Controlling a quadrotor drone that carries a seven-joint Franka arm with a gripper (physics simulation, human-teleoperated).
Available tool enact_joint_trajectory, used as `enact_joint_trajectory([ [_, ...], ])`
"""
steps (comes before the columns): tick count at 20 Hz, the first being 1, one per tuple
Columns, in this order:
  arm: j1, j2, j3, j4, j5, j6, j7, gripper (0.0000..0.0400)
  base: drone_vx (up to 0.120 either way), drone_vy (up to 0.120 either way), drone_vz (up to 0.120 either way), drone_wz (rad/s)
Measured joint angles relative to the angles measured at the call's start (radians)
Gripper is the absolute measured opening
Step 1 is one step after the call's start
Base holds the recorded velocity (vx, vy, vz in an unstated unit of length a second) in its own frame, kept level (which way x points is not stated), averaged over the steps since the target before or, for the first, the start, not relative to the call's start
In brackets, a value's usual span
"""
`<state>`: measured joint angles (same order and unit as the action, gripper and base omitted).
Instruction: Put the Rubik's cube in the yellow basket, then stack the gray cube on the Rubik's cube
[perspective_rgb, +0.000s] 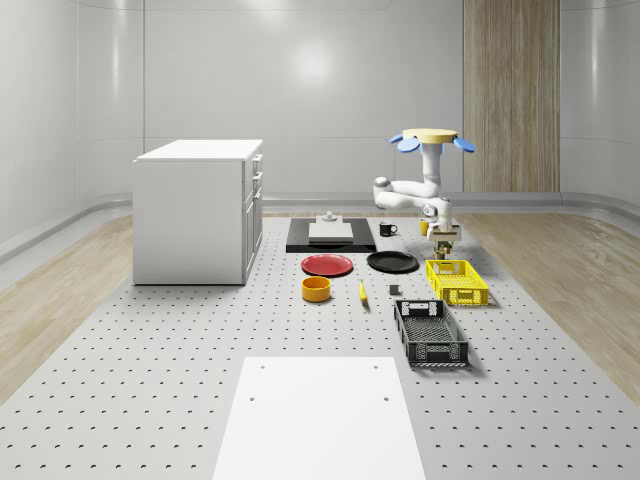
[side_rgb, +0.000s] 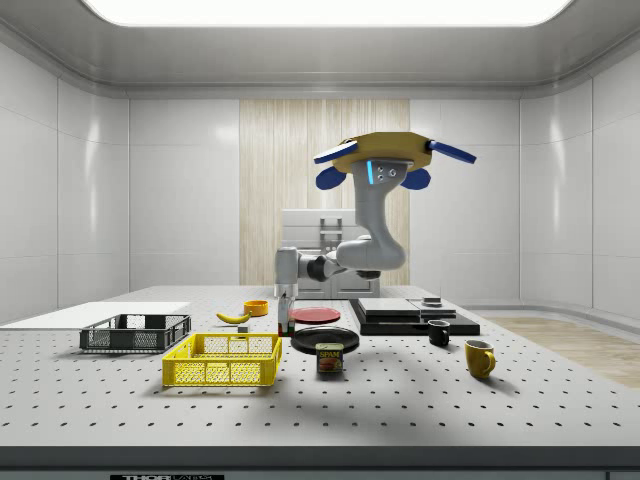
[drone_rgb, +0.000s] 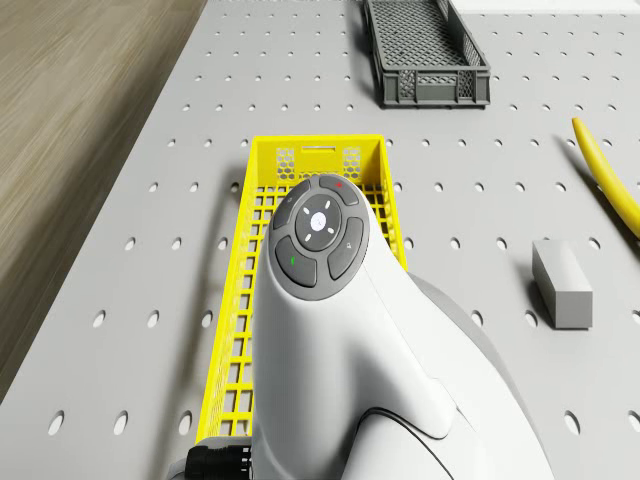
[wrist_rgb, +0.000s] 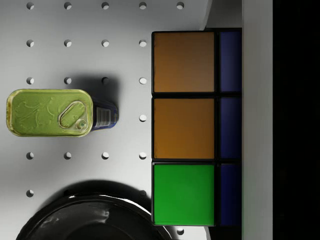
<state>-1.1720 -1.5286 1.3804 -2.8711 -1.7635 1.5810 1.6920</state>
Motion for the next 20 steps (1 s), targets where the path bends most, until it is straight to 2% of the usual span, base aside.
enact_joint_trajectory([
  [15, -0.003, -0.014, 0.002, 0.001, 0.005, 0.013, 0.002, 0.0325, 0.120, 0.000, 0.000, 0.000],
  [20, -0.004, -0.018, 0.002, 0.001, 0.007, 0.016, 0.003, 0.0325, 0.120, 0.000, -0.120, 0.000],
])
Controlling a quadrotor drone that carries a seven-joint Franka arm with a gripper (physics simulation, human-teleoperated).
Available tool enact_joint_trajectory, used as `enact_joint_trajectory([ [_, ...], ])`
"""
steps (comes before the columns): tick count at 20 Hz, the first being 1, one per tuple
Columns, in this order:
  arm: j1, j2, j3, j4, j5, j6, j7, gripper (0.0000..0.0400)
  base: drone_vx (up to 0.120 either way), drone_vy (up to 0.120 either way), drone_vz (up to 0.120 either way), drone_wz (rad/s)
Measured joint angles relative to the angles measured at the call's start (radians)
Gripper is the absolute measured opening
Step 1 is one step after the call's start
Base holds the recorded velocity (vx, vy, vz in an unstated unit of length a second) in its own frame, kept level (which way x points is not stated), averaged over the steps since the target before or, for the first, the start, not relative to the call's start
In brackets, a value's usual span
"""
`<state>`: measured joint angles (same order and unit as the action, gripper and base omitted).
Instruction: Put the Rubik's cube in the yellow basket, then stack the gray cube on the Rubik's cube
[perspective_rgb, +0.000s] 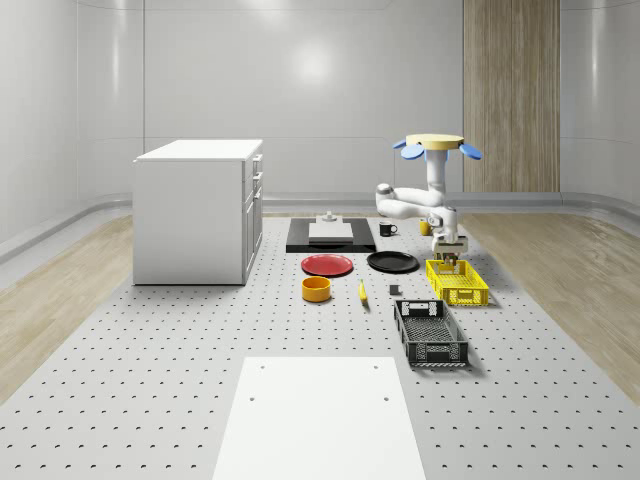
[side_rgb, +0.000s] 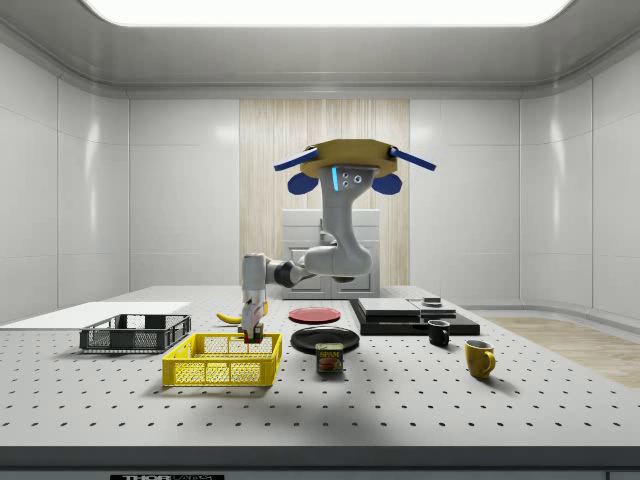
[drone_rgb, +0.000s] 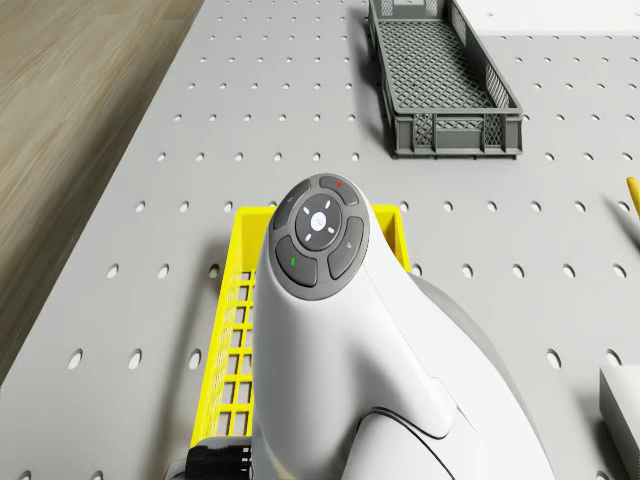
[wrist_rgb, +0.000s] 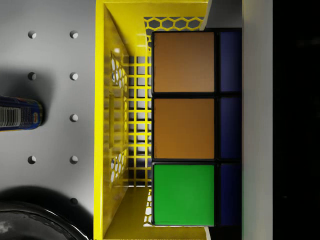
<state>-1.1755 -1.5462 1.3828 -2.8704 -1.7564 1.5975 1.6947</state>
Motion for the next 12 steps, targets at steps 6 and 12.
enact_joint_trajectory([
  [6, -0.001, -0.004, 0.001, 0.000, 0.002, 0.004, 0.001, 0.0325, 0.120, 0.000, -0.073, 0.000],
  [12, -0.005, -0.009, -0.032, 0.006, -0.028, 0.019, 0.001, 0.0325, 0.027, 0.000, 0.000, 0.000],
])
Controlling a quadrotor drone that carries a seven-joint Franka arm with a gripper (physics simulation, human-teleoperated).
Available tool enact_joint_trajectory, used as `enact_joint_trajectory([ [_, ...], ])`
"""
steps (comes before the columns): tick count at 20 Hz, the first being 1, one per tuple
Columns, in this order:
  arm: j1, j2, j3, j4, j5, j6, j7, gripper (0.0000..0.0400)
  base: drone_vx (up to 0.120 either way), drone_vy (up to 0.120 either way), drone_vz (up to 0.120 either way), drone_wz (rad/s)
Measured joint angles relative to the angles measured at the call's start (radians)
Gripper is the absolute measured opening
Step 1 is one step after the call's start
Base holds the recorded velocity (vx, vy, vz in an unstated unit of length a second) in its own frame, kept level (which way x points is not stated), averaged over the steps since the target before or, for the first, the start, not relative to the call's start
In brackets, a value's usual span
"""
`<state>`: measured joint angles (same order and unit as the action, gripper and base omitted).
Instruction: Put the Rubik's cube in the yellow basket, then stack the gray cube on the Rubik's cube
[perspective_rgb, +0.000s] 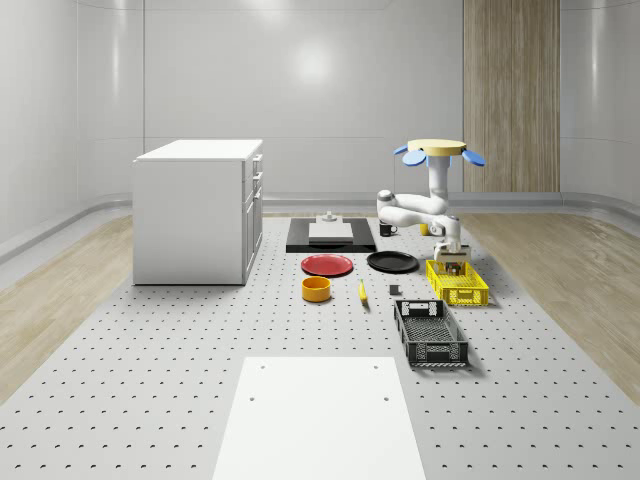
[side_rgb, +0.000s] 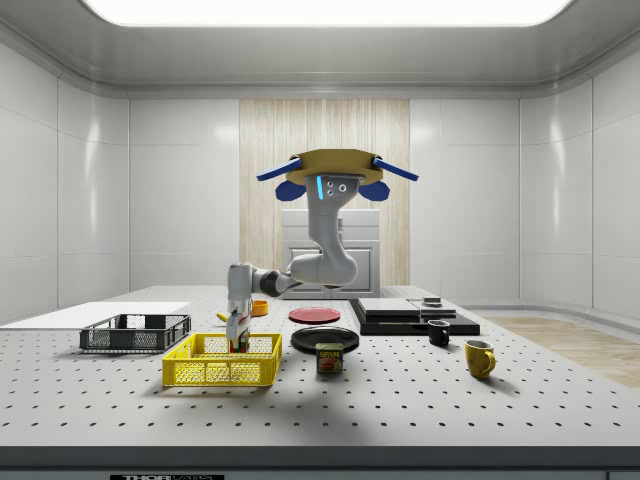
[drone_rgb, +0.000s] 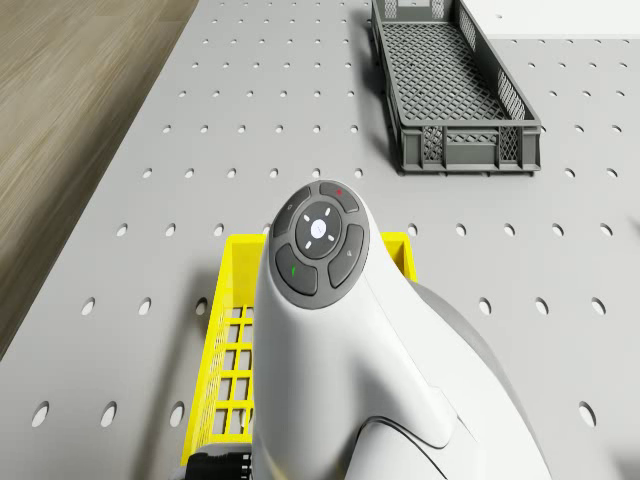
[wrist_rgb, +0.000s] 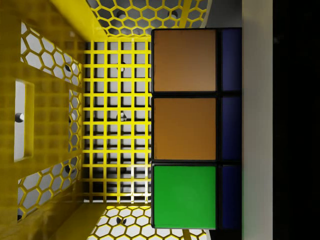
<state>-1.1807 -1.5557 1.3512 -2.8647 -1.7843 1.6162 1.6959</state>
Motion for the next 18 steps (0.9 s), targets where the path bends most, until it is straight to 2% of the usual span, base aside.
enact_joint_trajectory([
  [11, -0.018, -0.001, -0.113, 0.027, -0.107, 0.040, 0.001, 0.0325, 0.000, 0.000, 0.000, 0.000],
  [15, -0.019, 0.001, -0.123, 0.030, -0.117, 0.041, 0.000, 0.0367, 0.000, 0.000, 0.010, 0.000],
  [18, -0.016, 0.003, -0.114, 0.027, -0.109, 0.035, 0.000, 0.0385, 0.000, 0.000, 0.120, 0.000],
])
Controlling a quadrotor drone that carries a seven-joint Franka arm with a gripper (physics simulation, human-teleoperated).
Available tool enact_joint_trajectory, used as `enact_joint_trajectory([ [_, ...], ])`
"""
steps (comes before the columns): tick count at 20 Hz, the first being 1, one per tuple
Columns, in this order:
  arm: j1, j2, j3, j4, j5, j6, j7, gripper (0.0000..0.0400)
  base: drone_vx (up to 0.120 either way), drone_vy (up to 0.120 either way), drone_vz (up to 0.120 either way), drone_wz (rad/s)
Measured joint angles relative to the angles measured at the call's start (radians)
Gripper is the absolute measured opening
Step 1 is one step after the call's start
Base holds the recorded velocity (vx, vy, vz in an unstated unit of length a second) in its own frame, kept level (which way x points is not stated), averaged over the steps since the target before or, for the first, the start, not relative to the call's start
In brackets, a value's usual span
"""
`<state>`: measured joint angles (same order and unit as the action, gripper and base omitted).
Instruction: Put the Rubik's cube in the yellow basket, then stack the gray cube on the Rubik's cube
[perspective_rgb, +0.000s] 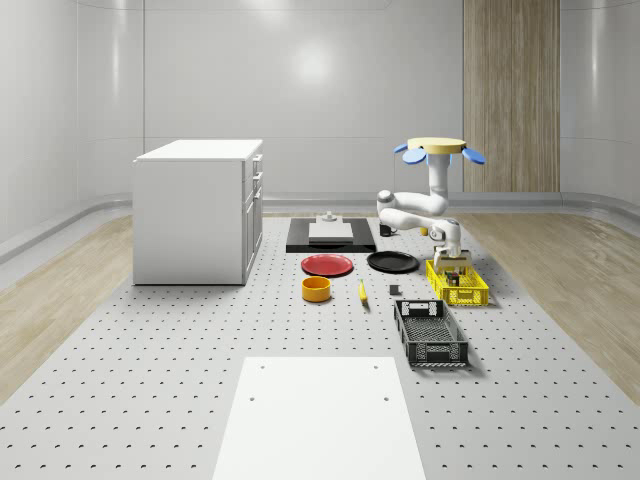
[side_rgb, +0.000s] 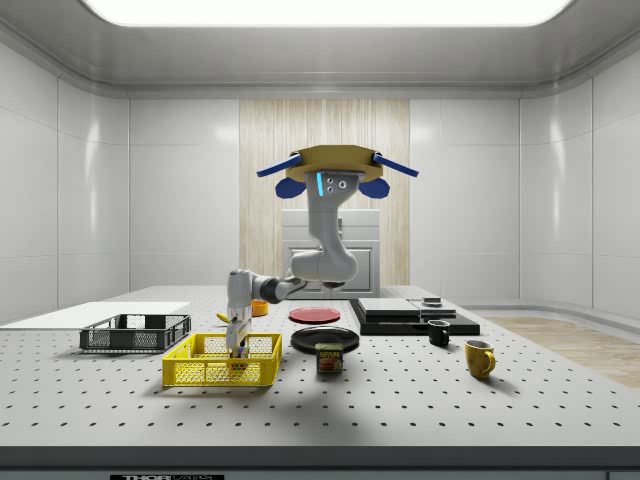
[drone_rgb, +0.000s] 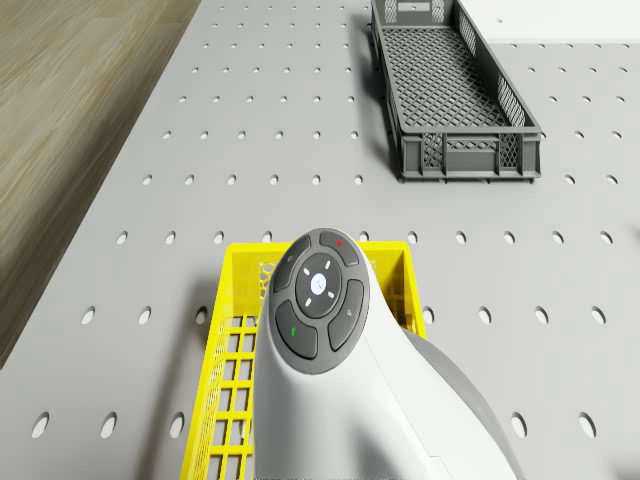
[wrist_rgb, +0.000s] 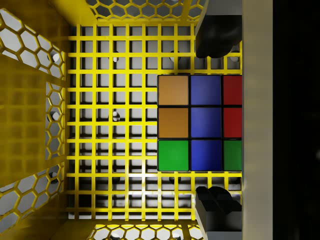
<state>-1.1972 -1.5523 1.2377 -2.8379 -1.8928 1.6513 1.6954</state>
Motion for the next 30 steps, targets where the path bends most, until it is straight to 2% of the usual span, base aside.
enact_joint_trajectory([
  [2, 0.001, 0.001, 0.004, -0.001, 0.003, -0.003, 0.000, 0.0391, 0.000, -0.020, 0.120, 0.000],
  [11, 0.004, 0.006, 0.009, -0.003, 0.007, -0.009, -0.002, 0.0399, 0.120, -0.120, 0.120, 0.000],
  [13, 0.004, 0.006, 0.009, -0.003, 0.007, -0.010, -0.002, 0.0399, 0.100, -0.120, 0.020, 0.000],
  [30, 0.006, 0.012, 0.009, -0.004, 0.005, -0.016, -0.003, 0.0400, 0.000, -0.120, 0.000, 0.000],
])
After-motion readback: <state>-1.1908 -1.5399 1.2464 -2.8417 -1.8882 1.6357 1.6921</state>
